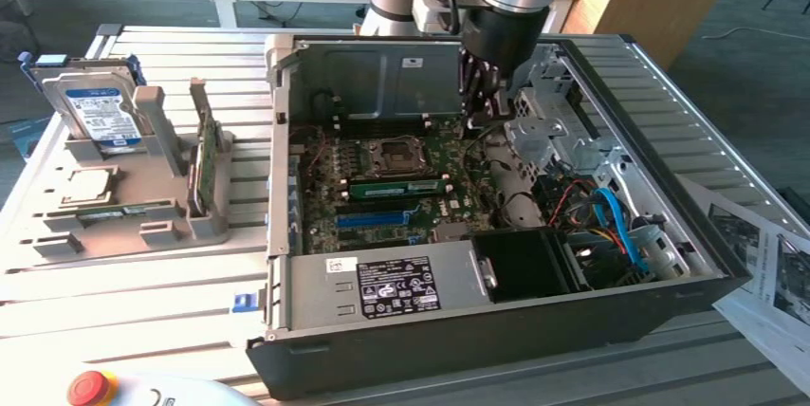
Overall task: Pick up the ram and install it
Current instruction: 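Press down the ram until it locks into place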
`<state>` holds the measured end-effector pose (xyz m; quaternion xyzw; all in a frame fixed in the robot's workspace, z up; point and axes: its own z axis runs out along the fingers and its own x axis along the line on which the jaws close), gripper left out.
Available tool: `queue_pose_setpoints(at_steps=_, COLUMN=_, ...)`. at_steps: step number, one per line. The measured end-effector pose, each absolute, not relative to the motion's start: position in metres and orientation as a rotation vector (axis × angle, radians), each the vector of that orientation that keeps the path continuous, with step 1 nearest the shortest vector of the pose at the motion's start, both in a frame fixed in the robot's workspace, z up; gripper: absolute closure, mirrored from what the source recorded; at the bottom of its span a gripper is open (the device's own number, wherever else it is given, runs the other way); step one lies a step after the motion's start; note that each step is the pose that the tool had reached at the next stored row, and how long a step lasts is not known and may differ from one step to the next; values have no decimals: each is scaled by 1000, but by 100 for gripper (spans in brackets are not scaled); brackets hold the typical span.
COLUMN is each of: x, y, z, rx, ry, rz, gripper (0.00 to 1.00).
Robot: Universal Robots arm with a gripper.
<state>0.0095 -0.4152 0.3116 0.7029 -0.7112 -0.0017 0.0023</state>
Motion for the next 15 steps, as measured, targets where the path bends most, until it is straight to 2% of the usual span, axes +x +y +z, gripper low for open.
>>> queue_pose_setpoints(at_steps=15, x=9, y=-415, z=297, rx=2205, ry=-2231, rz=-5, gripper=90)
